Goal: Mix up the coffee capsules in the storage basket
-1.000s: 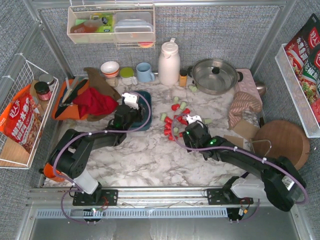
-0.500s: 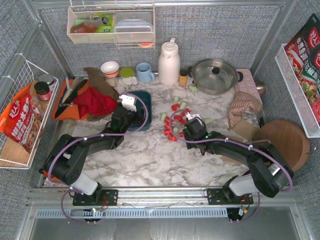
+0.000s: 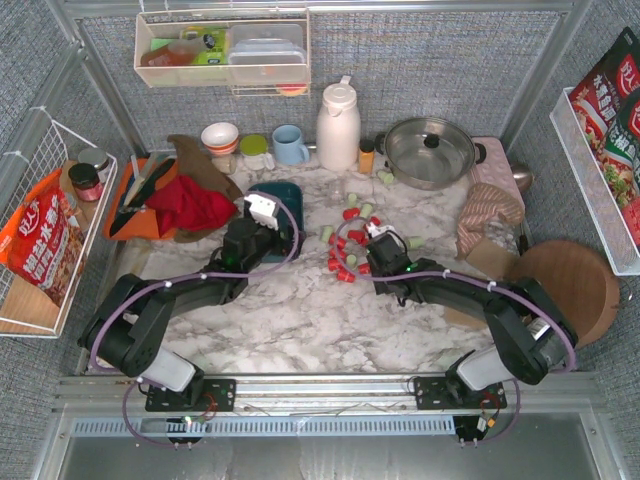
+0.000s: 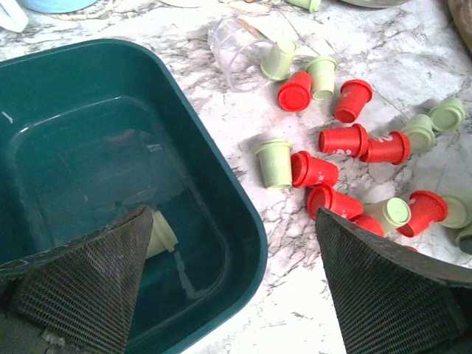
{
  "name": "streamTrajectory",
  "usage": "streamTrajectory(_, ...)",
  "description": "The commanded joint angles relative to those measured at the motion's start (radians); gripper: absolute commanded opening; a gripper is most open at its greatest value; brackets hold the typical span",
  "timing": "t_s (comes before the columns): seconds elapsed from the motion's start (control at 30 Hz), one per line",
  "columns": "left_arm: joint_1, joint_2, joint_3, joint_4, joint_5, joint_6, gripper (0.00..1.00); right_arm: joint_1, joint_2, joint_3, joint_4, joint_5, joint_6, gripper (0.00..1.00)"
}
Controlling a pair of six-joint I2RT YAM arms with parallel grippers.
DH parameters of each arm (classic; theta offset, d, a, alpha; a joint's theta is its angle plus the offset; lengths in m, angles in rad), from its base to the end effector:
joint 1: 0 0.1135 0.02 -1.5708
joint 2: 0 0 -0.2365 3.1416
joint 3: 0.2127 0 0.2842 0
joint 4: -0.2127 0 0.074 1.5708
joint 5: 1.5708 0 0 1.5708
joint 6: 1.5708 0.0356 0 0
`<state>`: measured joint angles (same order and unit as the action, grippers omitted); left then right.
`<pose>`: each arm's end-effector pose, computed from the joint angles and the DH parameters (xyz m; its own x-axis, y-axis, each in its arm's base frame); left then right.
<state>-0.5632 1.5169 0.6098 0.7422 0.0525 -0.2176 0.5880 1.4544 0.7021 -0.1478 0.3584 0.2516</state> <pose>0.2812 -0.1798 0.1498 -0.2601 -0.0907 -0.9613 0.5334 0.8164 -0.2214 0.2591 0.1577 0.1183 -0.7155 -0.1968 -0.6704 -0.1651 0.9800 -0.1114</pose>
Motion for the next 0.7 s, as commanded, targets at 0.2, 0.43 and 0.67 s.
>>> streamTrajectory(0.2,-0.017,0.008,0.115,-0.154,0.114,-0.135,0.99,0.032,-0.208,-0.054,0.068,-0.131,-0.124,0.28)
streamTrajectory(0.43,-0.119,0.073,0.201,-0.22,0.292,-0.104,0.99,0.106,-0.588,-0.334,0.486,-0.217,-0.338,0.28)
streamTrajectory(0.67,-0.215,0.084,0.235,-0.237,0.358,-0.083,0.91,0.107,-0.899,-0.524,0.62,-0.336,-0.587,0.29)
